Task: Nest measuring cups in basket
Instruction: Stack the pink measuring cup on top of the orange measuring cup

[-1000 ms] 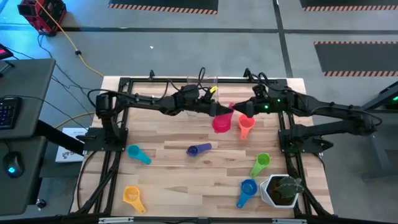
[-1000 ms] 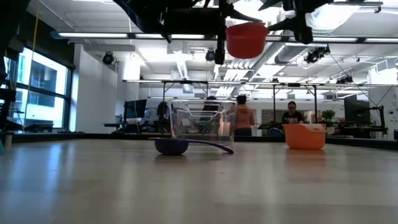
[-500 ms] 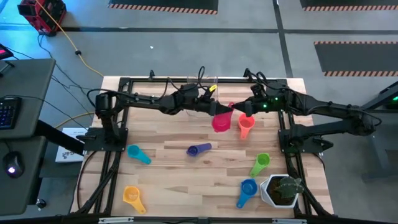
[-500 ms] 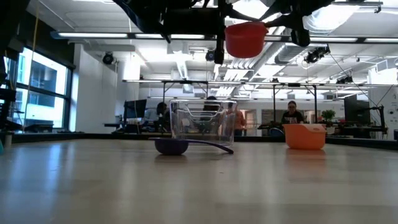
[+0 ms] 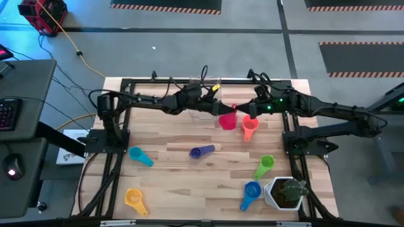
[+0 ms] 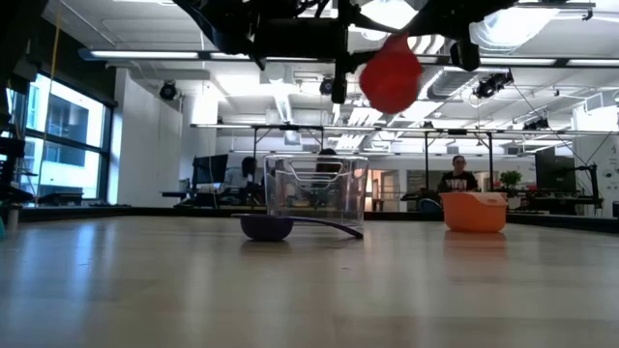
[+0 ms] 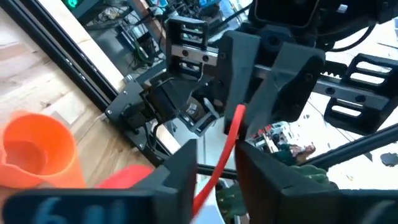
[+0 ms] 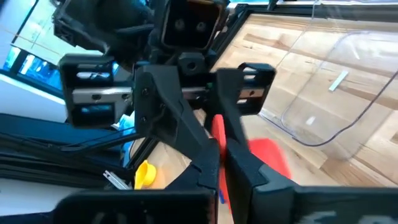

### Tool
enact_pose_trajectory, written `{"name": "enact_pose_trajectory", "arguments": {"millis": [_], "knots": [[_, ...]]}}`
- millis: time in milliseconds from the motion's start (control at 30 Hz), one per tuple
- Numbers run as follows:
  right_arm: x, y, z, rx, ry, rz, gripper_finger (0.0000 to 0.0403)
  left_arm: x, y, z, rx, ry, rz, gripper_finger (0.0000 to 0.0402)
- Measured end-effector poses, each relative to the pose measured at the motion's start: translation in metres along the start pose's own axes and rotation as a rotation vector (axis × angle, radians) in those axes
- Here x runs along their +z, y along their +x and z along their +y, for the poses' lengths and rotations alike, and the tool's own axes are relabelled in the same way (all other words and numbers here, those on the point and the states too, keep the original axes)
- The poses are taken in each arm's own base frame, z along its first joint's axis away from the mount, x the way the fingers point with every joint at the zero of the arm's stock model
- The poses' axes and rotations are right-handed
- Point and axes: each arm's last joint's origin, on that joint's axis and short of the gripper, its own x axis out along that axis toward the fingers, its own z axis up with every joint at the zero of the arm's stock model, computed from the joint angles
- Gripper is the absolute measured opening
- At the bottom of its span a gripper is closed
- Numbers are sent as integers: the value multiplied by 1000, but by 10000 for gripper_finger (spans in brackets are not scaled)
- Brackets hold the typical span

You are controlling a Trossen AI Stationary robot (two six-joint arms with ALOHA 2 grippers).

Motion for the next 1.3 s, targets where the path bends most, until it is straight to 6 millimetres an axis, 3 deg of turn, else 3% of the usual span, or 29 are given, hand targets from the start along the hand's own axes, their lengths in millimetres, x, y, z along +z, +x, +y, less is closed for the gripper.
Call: {"name": "enact_pose_trajectory", "arguments": {"millis": [233,533,733,967,1100,1300], "knots": [[-4,-10,-8,-62,11,52,1,31,-20,5,-57,14,17,186],[-14,-53,-23,-194,32,104,0,73,-62,-16,-126,127,-36,195],[-31,-79,-35,-243,48,112,0,54,-102,-24,-30,209,-160,194],[-63,-70,-73,-104,190,-90,0,17,-140,-22,15,152,-288,194],[-72,-68,-87,-28,244,-292,0,9,-150,-26,12,142,-337,194],[-92,-62,-112,-44,328,-339,0,7,-150,-28,7,136,-339,194]]}}
